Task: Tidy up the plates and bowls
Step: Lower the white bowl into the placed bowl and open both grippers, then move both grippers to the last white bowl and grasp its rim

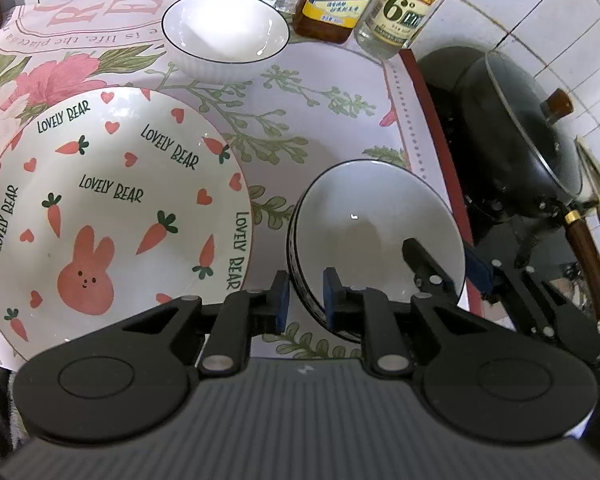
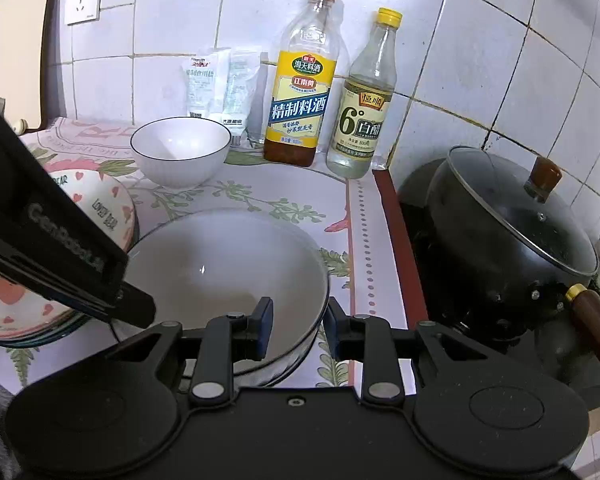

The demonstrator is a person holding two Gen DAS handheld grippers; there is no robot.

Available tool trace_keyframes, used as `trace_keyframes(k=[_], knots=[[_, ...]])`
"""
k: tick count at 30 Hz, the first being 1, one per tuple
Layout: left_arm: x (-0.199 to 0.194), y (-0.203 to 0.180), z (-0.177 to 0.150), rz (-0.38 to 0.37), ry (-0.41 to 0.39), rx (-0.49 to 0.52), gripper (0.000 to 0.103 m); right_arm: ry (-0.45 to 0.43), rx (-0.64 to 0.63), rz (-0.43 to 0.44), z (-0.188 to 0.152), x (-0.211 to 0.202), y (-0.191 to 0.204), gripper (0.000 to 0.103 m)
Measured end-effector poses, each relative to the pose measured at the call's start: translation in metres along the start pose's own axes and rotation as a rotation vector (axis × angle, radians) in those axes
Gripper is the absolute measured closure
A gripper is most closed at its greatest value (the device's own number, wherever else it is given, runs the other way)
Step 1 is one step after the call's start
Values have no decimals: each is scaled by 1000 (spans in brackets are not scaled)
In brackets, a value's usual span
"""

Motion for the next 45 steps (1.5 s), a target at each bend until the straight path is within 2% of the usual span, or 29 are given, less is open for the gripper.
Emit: trace_keyframes(k=[6, 12, 21, 25, 27, 31, 35, 38, 42, 45], knots=[[-1, 3, 1, -25, 9, -2, 86, -38, 76, 27, -1, -6, -9, 70], [-22, 12, 5, -83, -31, 21, 86, -106, 158, 41, 0, -37, -3, 63], [-67, 44, 18, -146, -139, 82, 86, -125, 225, 156, 20, -63, 23, 55], [-82, 63, 28, -145, -196, 98, 84, -133, 292, 264, 37, -62, 32, 49], [-85, 71, 35, -140, -213, 120, 84, -140, 332, 323, 47, -55, 36, 47], [-80, 91, 52, -110, -227, 108, 84, -132, 388, 360, 68, -27, 39, 46], [-65, 110, 76, -84, -238, 56, 84, -116, 539, 408, 88, 11, 27, 46], [-50, 118, 96, -62, -250, 25, 83, -73, 629, 401, 100, 42, 17, 46], [-23, 119, 120, -24, -280, -1, 72, -13, 749, 382, 108, 81, 5, 46], [3, 120, 135, 13, -254, -39, 68, 42, 822, 364, 110, 108, -3, 46]])
Point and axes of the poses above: each gripper's, at about its wrist camera, not at the fingertips, and x roughly the way its jaws point, y to its left, z to its top, the point moved 2 cm from there along x, roughly the way its jaws point, and after that the axes turned 13 degrees about z, right-handed, at the moved point
